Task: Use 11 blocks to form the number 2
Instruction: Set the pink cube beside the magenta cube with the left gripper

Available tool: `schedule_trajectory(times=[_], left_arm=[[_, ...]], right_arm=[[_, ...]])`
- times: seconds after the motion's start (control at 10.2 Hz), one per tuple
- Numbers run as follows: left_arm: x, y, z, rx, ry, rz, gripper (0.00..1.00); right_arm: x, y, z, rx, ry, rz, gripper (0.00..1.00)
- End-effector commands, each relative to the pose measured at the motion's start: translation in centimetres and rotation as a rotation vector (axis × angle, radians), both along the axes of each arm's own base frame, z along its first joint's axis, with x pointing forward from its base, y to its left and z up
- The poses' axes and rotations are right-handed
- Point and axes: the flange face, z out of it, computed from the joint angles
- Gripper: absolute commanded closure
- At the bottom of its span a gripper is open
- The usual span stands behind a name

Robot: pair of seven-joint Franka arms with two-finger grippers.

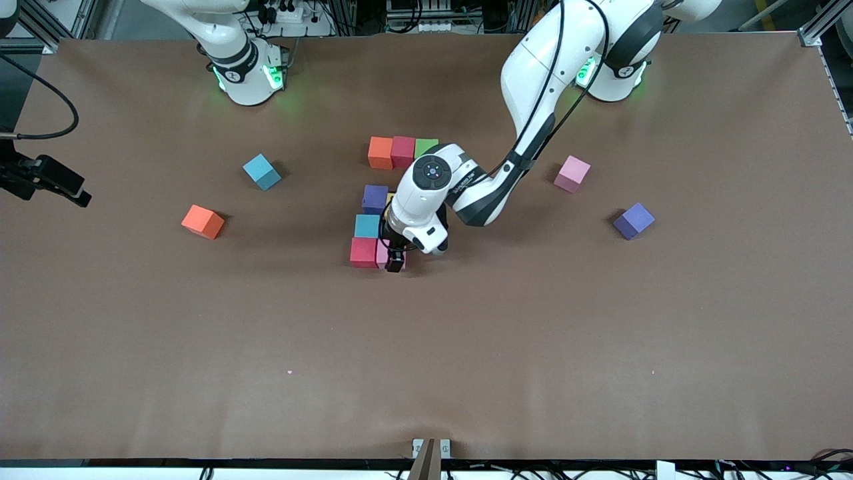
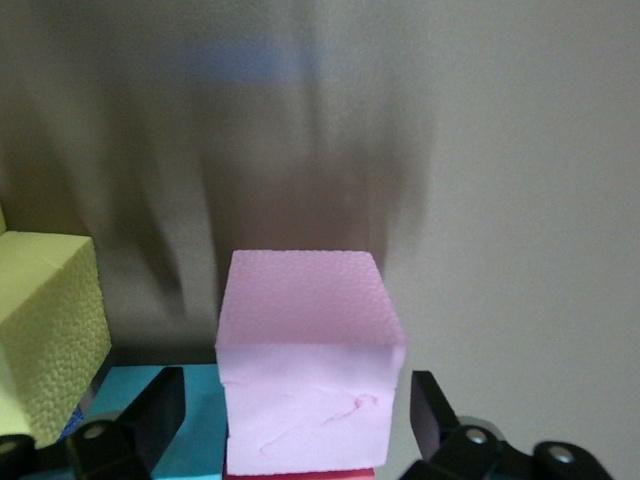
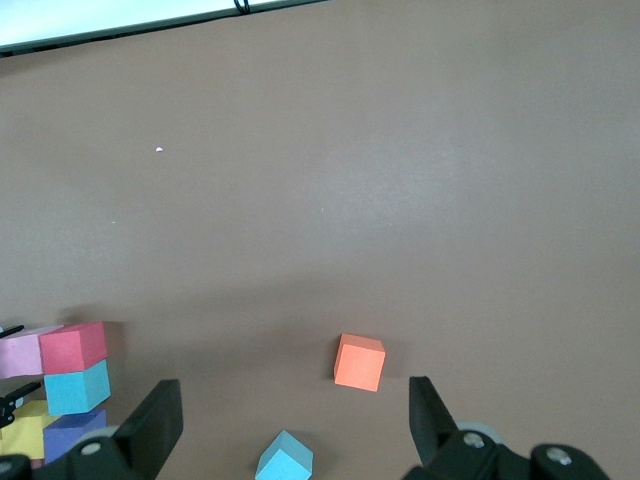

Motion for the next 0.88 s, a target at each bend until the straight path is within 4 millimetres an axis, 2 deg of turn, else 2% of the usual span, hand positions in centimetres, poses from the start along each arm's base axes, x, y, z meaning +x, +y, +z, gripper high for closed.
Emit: schedule_trajectory(times=[0.0, 0.1, 0.29, 0.78], left_arm=[[0.1, -0.5, 0.5, -0.010, -0.012, -0.013, 0.00], [0.2, -0.6, 1.5, -0.015, -0.021, -0.015, 0.00], [-0.1, -0.6, 2.6, 0.006, 0.003, -0.024, 0.00], [-0.1, 0.2, 5.0, 0.062, 0.060, -0.034, 0.00]], right_arm=[[0.3, -0.1, 0.6, 0.036, -0.010, -0.020, 0.00], [0.3, 0.0, 0.6, 0.065, -0.011, -0.023, 0.00], [0.2, -1.5, 0.6, 0.097, -0.015, -0.053, 0.00], [0.0, -1.7, 0.6, 0.084, -0.007, -0.041, 0.00]])
